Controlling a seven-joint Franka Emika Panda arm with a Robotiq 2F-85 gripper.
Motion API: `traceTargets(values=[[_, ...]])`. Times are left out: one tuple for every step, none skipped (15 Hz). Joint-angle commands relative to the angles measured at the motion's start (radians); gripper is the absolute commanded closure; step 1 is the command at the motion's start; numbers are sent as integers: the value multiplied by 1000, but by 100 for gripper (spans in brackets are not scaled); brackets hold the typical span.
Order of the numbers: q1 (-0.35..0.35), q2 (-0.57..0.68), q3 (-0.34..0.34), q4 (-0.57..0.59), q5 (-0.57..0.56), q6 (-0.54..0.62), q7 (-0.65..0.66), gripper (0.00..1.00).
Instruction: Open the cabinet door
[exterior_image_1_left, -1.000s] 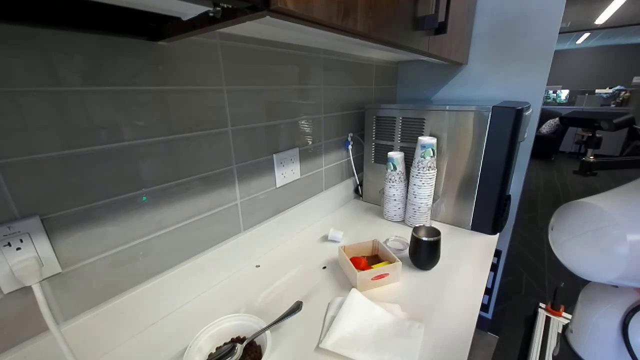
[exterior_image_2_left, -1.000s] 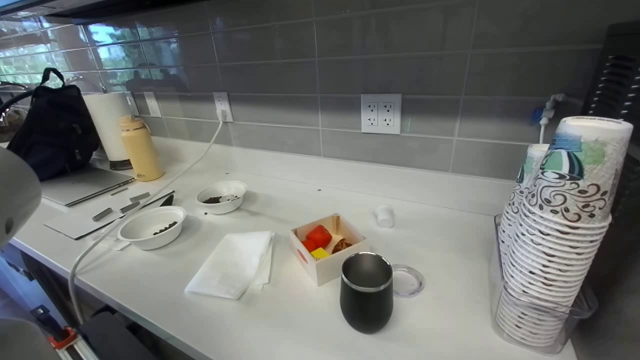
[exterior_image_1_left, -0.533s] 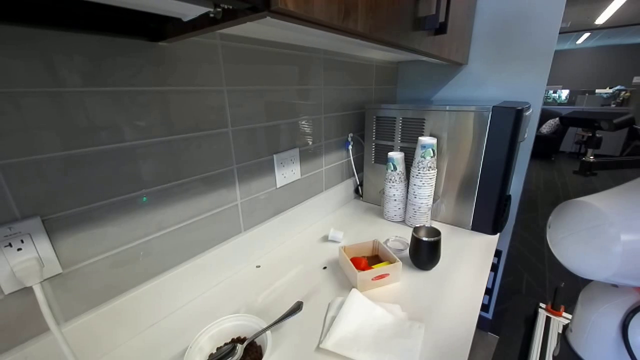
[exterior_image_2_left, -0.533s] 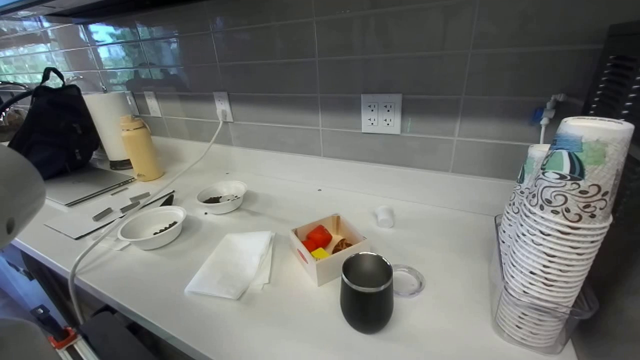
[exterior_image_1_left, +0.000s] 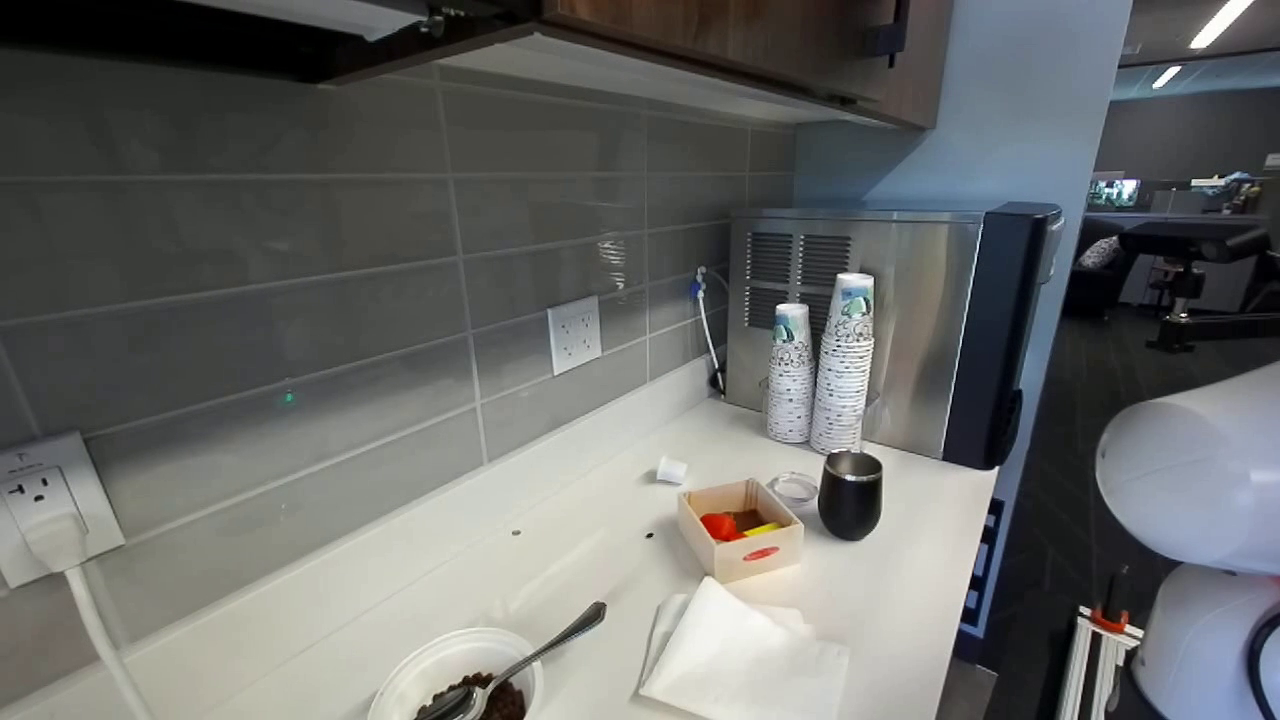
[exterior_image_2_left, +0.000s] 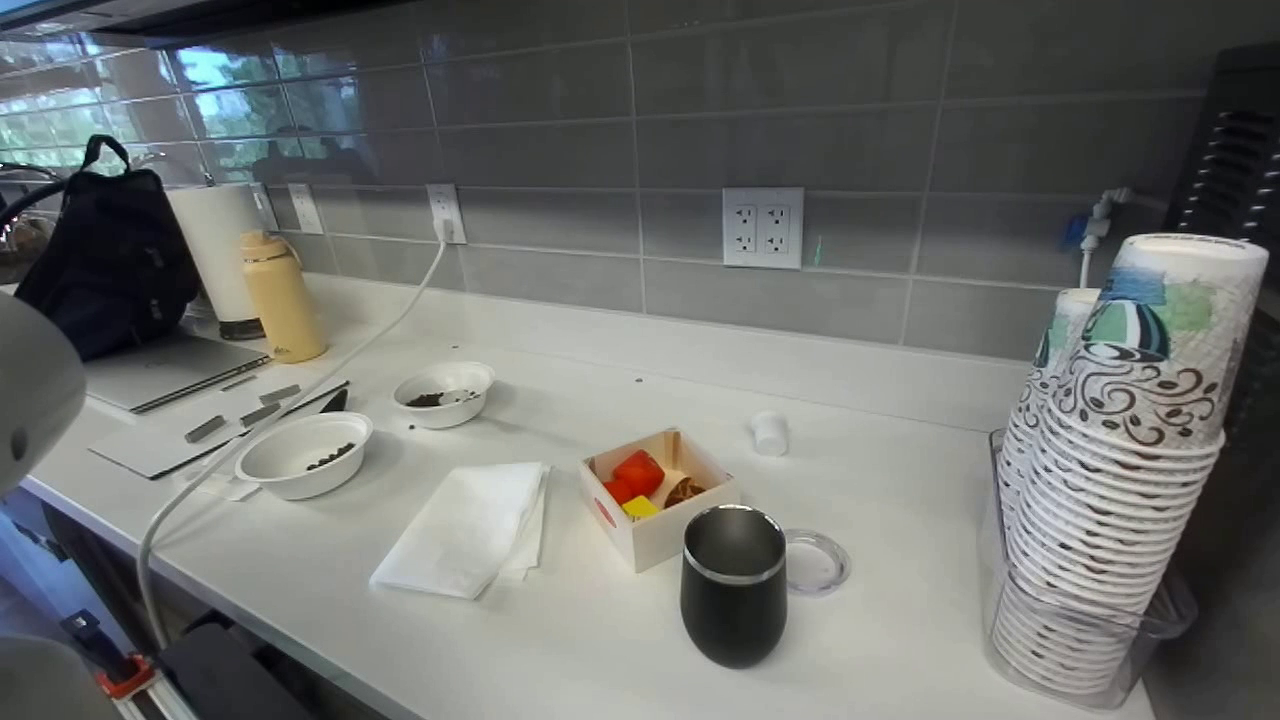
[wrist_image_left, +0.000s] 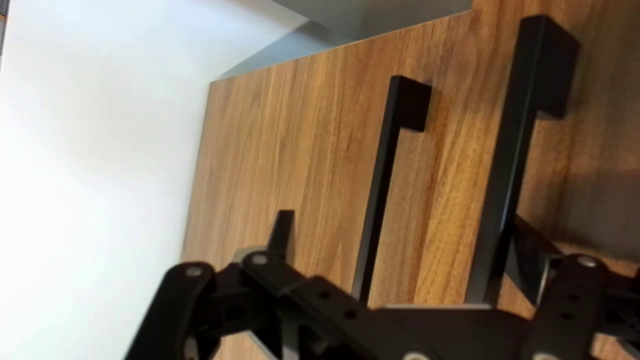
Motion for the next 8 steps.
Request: traceTargets(values=[[0, -64, -54, -24, -23, -81, -41, 0], [1, -72, -62, -24, -25, -96, -46, 0], [3, -83, -71, -26, -26, -111, -51, 0], [7, -95, -79, -29, -27, -126, -58, 0], [8, -109, -86, -33, -29, -138, -62, 0], [4, -126, -93, -40, -35, -148, -62, 0], [8, -139, -101, -46, -36, -161, -67, 0], [1, -152, -103, -52, -42, -169, -63, 0]])
